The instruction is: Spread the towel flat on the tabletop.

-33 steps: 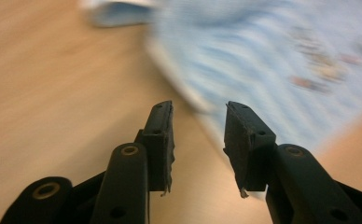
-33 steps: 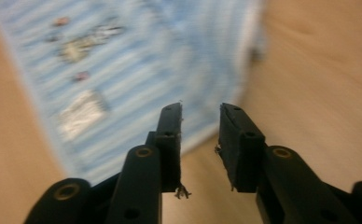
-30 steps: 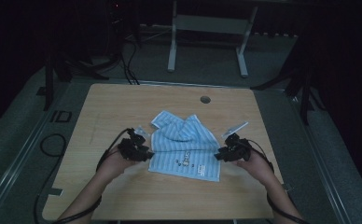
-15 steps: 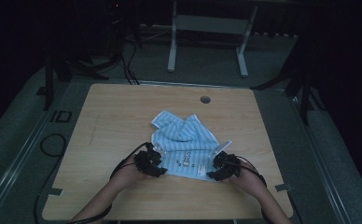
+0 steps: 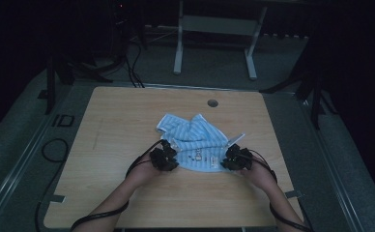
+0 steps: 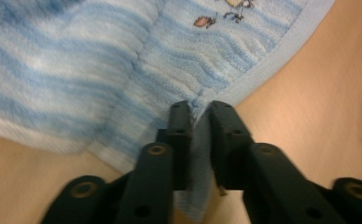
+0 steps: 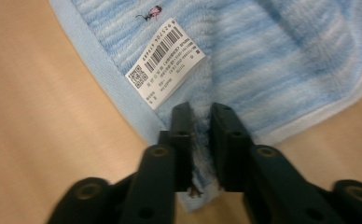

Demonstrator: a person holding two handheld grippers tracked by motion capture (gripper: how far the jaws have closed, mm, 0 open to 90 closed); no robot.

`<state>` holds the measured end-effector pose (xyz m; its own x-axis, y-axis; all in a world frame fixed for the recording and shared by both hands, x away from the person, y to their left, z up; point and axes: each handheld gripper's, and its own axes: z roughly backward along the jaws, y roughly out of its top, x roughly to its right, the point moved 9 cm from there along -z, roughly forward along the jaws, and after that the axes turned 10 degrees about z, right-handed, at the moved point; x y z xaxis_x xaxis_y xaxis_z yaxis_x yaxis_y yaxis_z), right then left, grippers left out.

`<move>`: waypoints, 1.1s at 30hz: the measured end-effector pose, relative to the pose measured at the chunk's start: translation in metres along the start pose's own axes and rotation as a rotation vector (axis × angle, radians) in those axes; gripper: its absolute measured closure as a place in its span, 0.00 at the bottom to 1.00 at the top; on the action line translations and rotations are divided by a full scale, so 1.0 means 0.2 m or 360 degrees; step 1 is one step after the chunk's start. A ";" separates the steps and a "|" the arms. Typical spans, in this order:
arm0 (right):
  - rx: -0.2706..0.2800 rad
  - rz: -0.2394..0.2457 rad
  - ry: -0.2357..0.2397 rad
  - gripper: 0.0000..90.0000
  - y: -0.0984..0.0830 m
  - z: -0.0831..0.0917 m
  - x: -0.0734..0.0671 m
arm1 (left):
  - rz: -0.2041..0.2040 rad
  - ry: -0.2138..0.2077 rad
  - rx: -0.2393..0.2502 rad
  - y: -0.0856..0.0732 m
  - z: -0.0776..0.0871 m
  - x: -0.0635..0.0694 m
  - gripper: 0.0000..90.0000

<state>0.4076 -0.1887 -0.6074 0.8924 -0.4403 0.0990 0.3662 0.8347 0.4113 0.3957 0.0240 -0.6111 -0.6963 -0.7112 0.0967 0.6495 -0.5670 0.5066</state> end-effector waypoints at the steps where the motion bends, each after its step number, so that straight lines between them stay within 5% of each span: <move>1: 0.0000 0.0000 0.0000 0.91 0.00 0.00 0.00 | 0.0000 0.0000 0.0000 0.00 0.00 0.00 0.93; 4: -0.0014 -0.0037 -0.0011 0.96 0.01 -0.01 0.06 | 0.0036 0.0028 -0.0009 0.05 -0.01 -0.01 0.95; 10: 0.0012 0.0012 -0.0013 0.96 0.00 0.08 0.00 | 0.0043 -0.0075 0.0057 0.04 0.18 0.09 0.95; 15: 0.0059 0.0091 -0.0011 0.96 -0.01 0.20 -0.12 | -0.0019 -0.0140 0.0065 -0.05 0.34 0.21 0.95; 17: 0.0094 0.0150 -0.0001 0.96 -0.02 0.31 -0.25 | -0.0077 -0.0176 0.0058 -0.12 0.42 0.30 0.94; 21: 0.0109 0.0186 0.0047 0.96 -0.06 0.38 -0.41 | -0.0082 -0.0235 0.0043 -0.22 0.49 0.38 0.94; 22: 0.0109 0.0186 0.0047 0.96 -0.06 0.38 -0.41 | -0.0082 -0.0235 0.0043 -0.22 0.49 0.38 0.94; 23: 0.0104 0.0209 0.0090 0.96 -0.11 0.39 -0.49 | -0.0084 -0.0258 0.0028 -0.28 0.50 0.42 0.94; 24: 0.0104 0.0209 0.0090 0.96 -0.11 0.39 -0.49 | -0.0084 -0.0258 0.0028 -0.28 0.50 0.42 0.94; 25: 0.0091 0.0219 0.0131 0.96 -0.14 0.38 -0.57 | -0.0071 -0.0315 0.0000 -0.34 0.50 0.46 0.94; 33: 0.0019 0.0218 0.0280 0.95 -0.27 0.31 -0.77 | -0.0048 -0.0424 -0.0110 -0.53 0.46 0.59 0.93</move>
<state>0.2340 -0.1876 -0.5882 0.9662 -0.2578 -0.0049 0.2365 0.8783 0.4155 0.2161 0.0388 -0.5739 -0.7655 -0.5644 0.3090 0.6402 -0.6199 0.4537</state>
